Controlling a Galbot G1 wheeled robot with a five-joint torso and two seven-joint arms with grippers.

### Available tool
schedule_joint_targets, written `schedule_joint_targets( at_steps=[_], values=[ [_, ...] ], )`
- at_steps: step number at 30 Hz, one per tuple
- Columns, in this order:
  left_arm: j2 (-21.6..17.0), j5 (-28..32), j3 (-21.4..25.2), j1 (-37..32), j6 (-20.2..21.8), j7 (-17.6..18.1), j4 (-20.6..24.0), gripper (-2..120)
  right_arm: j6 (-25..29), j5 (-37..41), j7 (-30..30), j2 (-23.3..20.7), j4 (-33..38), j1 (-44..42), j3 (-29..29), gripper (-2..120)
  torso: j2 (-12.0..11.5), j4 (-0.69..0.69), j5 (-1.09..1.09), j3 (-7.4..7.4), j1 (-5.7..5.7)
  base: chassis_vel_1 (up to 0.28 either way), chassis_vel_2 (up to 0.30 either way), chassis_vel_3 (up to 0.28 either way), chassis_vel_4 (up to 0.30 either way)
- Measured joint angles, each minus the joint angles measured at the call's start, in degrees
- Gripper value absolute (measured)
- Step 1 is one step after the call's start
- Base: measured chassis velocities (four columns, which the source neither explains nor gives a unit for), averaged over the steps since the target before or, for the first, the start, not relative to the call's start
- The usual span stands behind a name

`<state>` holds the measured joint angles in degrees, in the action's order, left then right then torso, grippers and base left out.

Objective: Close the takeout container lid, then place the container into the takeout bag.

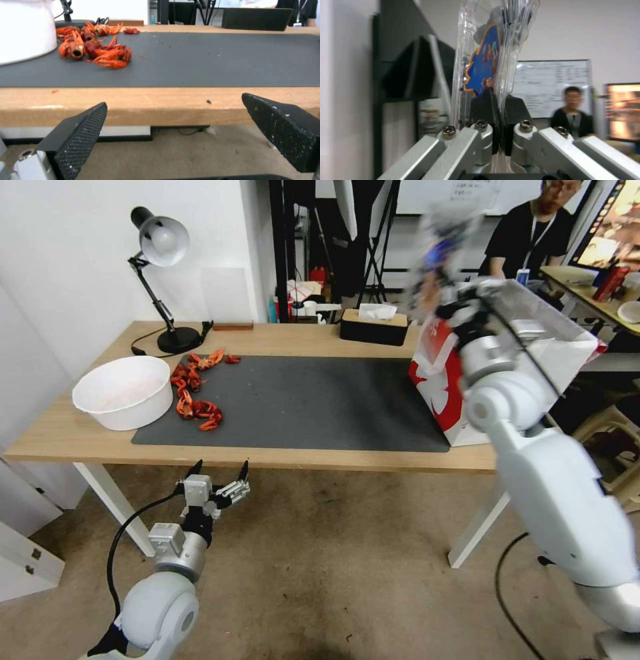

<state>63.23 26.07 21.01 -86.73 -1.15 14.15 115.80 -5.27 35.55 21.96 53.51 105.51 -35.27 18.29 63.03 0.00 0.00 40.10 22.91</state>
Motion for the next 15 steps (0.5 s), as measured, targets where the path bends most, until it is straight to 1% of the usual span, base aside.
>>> schedule_joint_targets(
  at_steps=[3, 6, 8, 9, 11, 12, 15],
  values=[
    [0.02, 0.05, -0.19, -0.24, -0.41, -0.06, -0.18, 100, -1.81, 0.46, 2.68, -2.45, 0.64, -2.22, 3.34, 0, 0.0, 0.0, 0.02, 0.01, 0.0, 0.0, 0.0, 0.0, 0.0],
    [0.02, 0.1, -0.34, -0.22, -0.54, -0.05, -0.27, 100, -2.86, 0.96, 3.88, -2.89, 0.89, -3.31, 4.53, 0, 0.0, -0.02, 0.02, 0.01, 0.0, 0.0, 0.0, 0.0, 0.0],
    [0.03, 0.12, -0.44, -0.23, -0.57, -0.04, -0.32, 100, -3.63, 1.74, 4.34, -3.03, 1.03, -4.02, 5.34, 0, 0.0, 0.0, 0.01, 0.01, 0.0, 0.0, 0.0, 0.0, 0.0],
    [0.15, 0.18, -0.54, -0.31, -0.57, -0.1, -0.32, 100, -4.39, 3.11, 4.57, -3.16, 1.08, -4.74, 6.17, 3, 0.0, 0.0, 0.0, 0.01, 0.0, 0.0, 0.0, 0.0, 0.0],
    [0.34, 0.32, -0.61, -0.39, -0.48, -0.11, -0.32, 100, -5.67, 6.01, 4.56, -3.33, 1.17, -5.56, 7.52, 12, 0.0, 0.0, 0.01, 0.01, 0.0, 0.0, 0.0, 0.0, 0.0],
    [0.34, 0.32, -0.61, -0.39, -0.48, -0.11, -0.32, 100, -5.67, 6.01, 4.56, -3.33, 1.17, -5.56, 7.52, 12, 0.0, 0.0, 0.01, 0.01, 0.0, 0.0, 0.0, 0.0, 0.0],
    [0.34, 0.47, -0.67, -0.38, -0.28, -0.05, -0.36, 100, -8.08, 9.8, 4.68, -3.54, 1.24, -5.73, 8.45, 26, 0.0, 0.0, 0.0, 0.01, 0.0, 0.0, 0.0, 0.0, 0.0]
  ],
)
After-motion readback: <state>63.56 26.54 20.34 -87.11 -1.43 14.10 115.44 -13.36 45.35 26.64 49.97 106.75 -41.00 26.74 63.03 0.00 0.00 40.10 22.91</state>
